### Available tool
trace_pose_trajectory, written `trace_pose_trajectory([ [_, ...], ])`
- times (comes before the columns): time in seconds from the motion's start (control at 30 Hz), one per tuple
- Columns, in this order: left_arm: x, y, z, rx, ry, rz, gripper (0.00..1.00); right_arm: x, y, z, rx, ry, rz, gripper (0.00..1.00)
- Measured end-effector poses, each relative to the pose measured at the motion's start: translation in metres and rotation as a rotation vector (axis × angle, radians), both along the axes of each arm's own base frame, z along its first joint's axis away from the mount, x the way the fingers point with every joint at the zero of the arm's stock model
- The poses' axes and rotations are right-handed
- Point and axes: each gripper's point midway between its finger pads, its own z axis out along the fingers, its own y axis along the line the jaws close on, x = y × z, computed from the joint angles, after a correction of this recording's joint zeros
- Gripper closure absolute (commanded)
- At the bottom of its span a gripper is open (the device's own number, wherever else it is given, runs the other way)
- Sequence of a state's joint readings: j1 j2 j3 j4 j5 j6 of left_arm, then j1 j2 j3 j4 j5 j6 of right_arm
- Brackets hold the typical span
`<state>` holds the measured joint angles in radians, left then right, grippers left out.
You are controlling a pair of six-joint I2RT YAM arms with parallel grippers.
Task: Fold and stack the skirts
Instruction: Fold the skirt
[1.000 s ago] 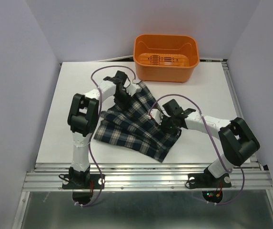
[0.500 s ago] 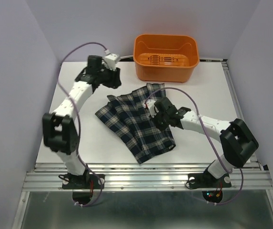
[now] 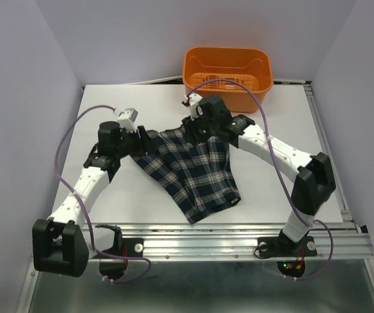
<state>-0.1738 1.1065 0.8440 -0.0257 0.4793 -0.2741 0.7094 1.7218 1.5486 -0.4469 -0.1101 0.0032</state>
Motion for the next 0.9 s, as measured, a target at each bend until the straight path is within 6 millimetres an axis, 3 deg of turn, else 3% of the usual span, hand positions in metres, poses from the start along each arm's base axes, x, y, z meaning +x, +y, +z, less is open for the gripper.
trace_pose_trajectory([
  [0.03,-0.005,-0.001,-0.026,-0.008,0.067,0.002,0.69,-0.002,0.002,-0.013,-0.012,0.037,0.001,0.53],
  [0.07,-0.023,-0.003,-0.062,-0.055,0.196,0.014,0.74,-0.005,0.004,-0.028,-0.031,0.078,-0.001,0.53],
  [0.13,-0.047,-0.005,-0.093,-0.101,0.318,0.03,0.81,-0.008,0.006,-0.056,-0.073,0.15,-0.011,0.51],
  [0.17,-0.059,-0.007,-0.106,-0.137,0.373,0.043,0.88,-0.013,0.008,-0.077,-0.106,0.202,-0.014,0.47],
  [0.2,-0.069,-0.007,-0.113,-0.162,0.403,0.051,0.91,-0.016,0.009,-0.085,-0.121,0.224,-0.015,0.45],
  [0.3,-0.08,-0.011,-0.118,-0.241,0.433,0.071,0.95,-0.03,0.011,-0.123,-0.199,0.305,-0.013,0.37],
  [0.43,-0.066,-0.016,-0.115,-0.299,0.424,0.085,0.97,-0.042,0.015,-0.129,-0.227,0.326,-0.001,0.36],
  [0.7,-0.045,-0.008,-0.156,-0.265,0.538,0.173,1.0,-0.046,0.032,-0.119,-0.211,0.318,0.018,0.27],
  [0.9,-0.029,-0.006,-0.164,-0.245,0.55,0.192,1.0,-0.042,0.039,-0.119,-0.208,0.319,0.017,0.27],
])
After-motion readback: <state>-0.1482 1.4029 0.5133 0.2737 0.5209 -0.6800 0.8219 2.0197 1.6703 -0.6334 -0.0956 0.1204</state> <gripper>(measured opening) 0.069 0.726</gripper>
